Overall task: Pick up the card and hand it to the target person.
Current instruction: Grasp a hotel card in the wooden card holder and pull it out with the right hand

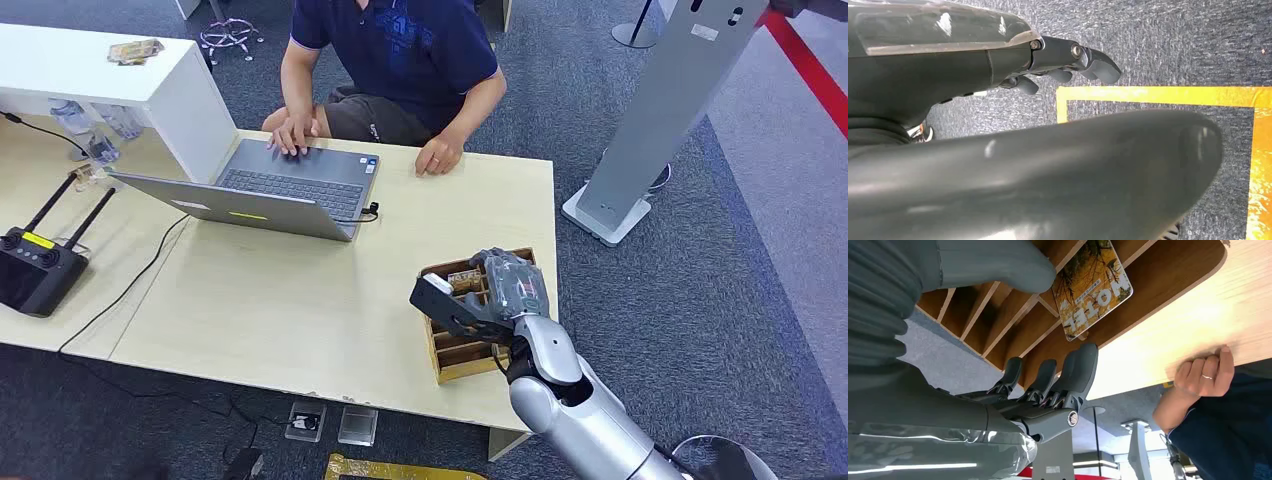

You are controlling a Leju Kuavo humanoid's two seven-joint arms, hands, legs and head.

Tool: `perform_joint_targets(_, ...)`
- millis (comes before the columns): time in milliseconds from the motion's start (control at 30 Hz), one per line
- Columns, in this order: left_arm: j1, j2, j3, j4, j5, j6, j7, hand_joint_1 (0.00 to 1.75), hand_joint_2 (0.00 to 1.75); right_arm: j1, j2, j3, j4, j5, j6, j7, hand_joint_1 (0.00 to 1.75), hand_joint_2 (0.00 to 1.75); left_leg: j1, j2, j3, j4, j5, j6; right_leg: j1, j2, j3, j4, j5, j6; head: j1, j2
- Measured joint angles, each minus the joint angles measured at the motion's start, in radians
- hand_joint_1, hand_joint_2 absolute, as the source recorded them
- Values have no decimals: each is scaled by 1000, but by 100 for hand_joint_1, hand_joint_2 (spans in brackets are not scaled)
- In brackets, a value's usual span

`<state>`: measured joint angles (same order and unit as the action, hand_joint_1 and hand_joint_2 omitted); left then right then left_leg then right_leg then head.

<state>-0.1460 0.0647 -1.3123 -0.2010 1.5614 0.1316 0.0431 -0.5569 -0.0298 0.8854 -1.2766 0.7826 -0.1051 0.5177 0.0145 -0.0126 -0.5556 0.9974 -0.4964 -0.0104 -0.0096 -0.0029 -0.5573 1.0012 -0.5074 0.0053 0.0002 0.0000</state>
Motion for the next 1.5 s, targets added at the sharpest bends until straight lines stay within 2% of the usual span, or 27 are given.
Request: perform_joint_targets(1500, -3, -6, 0, 0, 0, 6, 2, 0, 0, 0, 26, -15, 25, 5, 30, -8, 83, 175, 0, 0, 0, 0, 0, 0, 0, 0, 0, 0, 0, 0, 0, 0)
